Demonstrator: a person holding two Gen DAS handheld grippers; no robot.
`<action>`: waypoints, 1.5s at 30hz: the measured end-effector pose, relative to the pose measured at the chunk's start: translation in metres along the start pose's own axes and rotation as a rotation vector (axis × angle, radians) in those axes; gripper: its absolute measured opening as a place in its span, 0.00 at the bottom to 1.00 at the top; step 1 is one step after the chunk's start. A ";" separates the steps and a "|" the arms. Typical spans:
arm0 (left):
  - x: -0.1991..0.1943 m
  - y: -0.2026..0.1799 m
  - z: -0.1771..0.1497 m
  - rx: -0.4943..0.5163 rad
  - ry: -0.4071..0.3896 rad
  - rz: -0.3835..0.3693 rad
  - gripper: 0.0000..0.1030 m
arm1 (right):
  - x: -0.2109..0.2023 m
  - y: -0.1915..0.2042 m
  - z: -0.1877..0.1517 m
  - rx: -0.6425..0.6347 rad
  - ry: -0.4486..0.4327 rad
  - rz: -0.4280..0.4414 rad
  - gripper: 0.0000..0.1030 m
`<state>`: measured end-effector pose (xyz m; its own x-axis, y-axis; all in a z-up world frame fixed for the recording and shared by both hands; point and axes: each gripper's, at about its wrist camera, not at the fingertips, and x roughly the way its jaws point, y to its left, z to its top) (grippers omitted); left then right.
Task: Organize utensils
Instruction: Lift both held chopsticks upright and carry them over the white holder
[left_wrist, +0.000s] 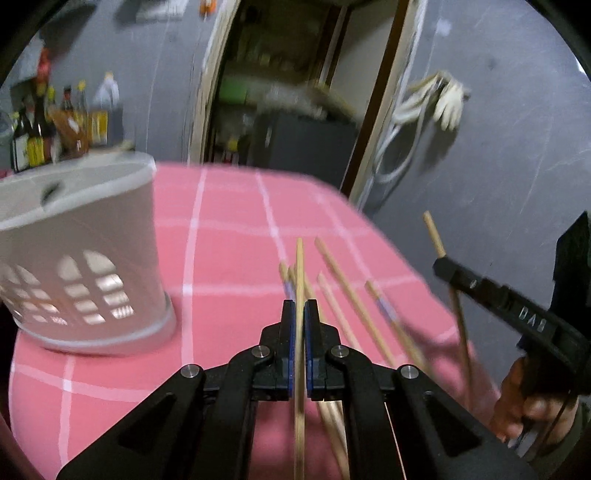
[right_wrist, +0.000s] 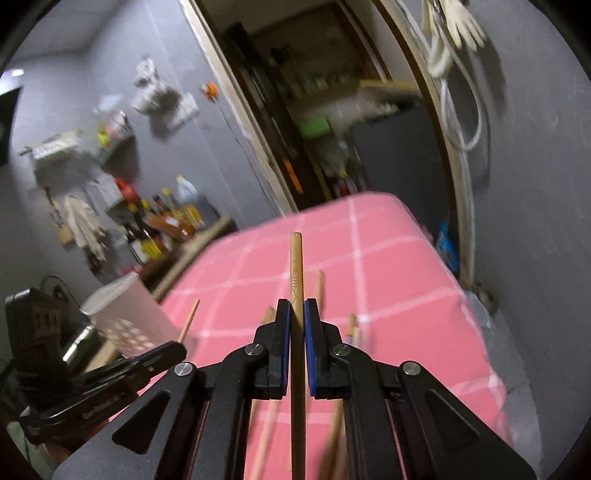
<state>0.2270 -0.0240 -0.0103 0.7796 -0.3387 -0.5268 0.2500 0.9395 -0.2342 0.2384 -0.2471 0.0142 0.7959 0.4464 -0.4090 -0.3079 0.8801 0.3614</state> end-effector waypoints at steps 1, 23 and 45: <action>-0.007 -0.001 0.001 0.002 -0.033 -0.002 0.02 | -0.003 0.005 0.000 0.002 -0.022 0.019 0.05; -0.121 0.139 0.102 -0.230 -0.474 0.082 0.02 | 0.050 0.155 0.079 -0.076 -0.358 0.376 0.05; -0.119 0.223 0.106 -0.309 -0.682 0.250 0.02 | 0.106 0.185 0.085 -0.156 -0.573 0.284 0.05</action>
<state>0.2513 0.2313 0.0871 0.9968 0.0803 -0.0001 -0.0720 0.8931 -0.4441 0.3104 -0.0509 0.1090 0.8108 0.5459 0.2110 -0.5845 0.7731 0.2461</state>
